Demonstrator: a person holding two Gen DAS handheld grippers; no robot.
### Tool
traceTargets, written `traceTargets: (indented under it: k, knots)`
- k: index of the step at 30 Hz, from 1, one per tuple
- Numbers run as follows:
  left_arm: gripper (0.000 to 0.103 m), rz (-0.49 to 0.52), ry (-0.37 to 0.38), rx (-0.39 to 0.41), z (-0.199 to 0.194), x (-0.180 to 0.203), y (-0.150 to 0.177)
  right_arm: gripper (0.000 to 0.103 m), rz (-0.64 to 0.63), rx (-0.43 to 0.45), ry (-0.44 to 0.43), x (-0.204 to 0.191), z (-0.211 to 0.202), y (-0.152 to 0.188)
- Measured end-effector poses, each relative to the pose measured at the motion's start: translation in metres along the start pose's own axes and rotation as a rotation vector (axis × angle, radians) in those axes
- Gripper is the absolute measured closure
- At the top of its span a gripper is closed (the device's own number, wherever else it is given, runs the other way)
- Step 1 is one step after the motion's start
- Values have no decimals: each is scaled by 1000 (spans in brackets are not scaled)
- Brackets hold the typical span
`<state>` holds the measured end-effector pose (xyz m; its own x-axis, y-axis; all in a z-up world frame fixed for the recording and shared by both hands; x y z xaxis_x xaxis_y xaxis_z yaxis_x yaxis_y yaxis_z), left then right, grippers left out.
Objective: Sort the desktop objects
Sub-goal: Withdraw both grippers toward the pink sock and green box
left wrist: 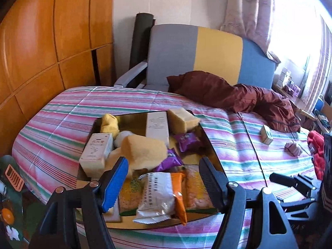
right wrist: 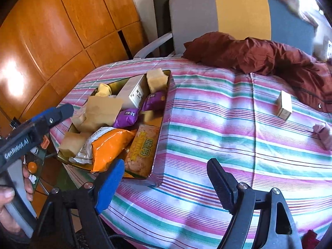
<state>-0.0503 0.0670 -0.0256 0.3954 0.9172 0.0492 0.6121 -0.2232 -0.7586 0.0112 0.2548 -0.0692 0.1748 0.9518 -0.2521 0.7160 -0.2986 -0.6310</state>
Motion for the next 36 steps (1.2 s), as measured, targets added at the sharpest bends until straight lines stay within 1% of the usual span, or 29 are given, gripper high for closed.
traceTargets:
  k: [5,10,14,16,20,25,26,28,32,36]
  knots:
    - [31,31,18,-6,1,13,2,20,0,7,10,10,-9,-1]
    - [31,66,59,-7,3,30,-1,20,28,10,19,33,-21,-7]
    - [31,82,108,-19,7,45,-3,20,76,14,47,64,-33,-14]
    - [31,91,136,-32,10,55,-3,20,91,20,88,82,-41,-17]
    - [31,120,171,-57,16,71,1,18,125,17,126,110,-52,-18]
    - [31,145,227,-95,24,90,7,17,206,4,154,158,-66,-13]
    - [30,142,240,-105,26,92,7,17,238,6,172,176,-71,-12]
    - [25,141,251,-116,29,97,8,17,284,4,211,203,-78,-11]
    - [24,158,262,-134,34,107,11,16,357,-5,286,251,-87,-9]
    - [24,163,292,-167,41,120,12,16,434,-16,366,295,-86,-7]
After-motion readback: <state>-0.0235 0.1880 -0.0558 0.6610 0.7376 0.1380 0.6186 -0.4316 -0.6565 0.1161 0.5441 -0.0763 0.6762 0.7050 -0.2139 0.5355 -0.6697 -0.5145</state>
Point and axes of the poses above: each gripper's, at about its wrist camera, not at the fingertips, and z roughly the way its jaws point, x to its right, y to its underside, the point moved 4 cm from there along z, roughly the way its jaws point, and after that the axes turned 2 degrees about x, right-handed, at the moved point
